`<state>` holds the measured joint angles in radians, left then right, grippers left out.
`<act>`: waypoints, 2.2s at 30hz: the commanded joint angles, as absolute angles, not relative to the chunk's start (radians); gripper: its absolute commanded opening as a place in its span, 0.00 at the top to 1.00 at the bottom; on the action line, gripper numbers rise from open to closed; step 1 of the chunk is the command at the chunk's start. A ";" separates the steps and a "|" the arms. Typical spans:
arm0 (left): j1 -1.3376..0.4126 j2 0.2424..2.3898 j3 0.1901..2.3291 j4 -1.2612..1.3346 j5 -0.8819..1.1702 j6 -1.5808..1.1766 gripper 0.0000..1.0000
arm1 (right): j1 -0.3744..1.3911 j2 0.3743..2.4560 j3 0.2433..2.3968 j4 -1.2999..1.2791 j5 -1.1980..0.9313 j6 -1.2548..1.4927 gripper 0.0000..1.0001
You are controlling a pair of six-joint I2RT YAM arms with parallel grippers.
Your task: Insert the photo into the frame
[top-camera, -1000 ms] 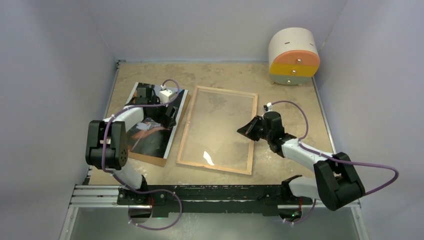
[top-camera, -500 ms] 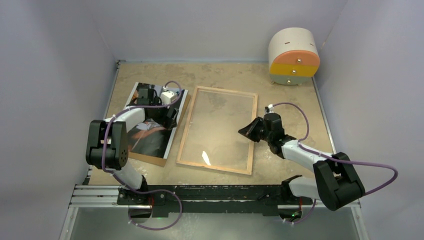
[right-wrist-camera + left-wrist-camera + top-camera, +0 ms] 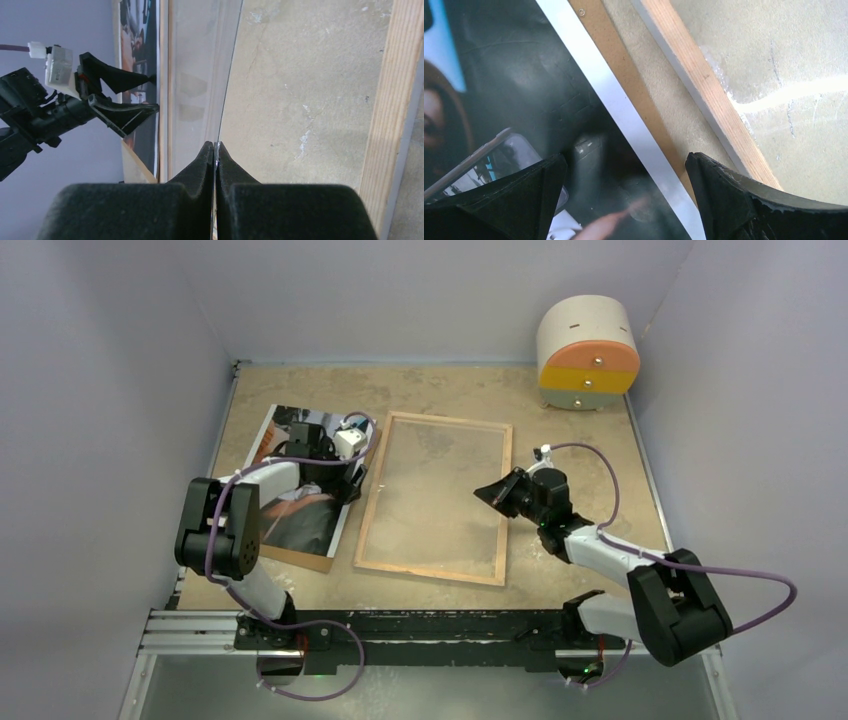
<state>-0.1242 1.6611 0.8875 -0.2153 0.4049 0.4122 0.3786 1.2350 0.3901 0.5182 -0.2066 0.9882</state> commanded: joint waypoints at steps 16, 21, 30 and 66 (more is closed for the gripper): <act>-0.163 1.703 0.854 -0.204 0.406 0.435 0.04 | 0.426 1.187 0.386 0.823 -0.277 0.988 1.00; -0.164 1.708 0.858 -0.209 0.409 0.435 0.06 | 0.433 1.179 0.377 0.857 -0.294 1.003 1.00; -0.164 1.710 0.861 -0.212 0.418 0.431 0.07 | 0.436 1.194 0.375 0.880 -0.282 1.042 1.00; -0.164 1.703 0.878 -0.248 0.437 0.448 0.10 | 0.488 1.196 0.464 0.616 -0.195 0.942 1.00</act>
<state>-0.1535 1.6737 0.8776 -0.1658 0.3927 0.4564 0.4831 1.2026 0.4431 0.6773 -0.2161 0.9691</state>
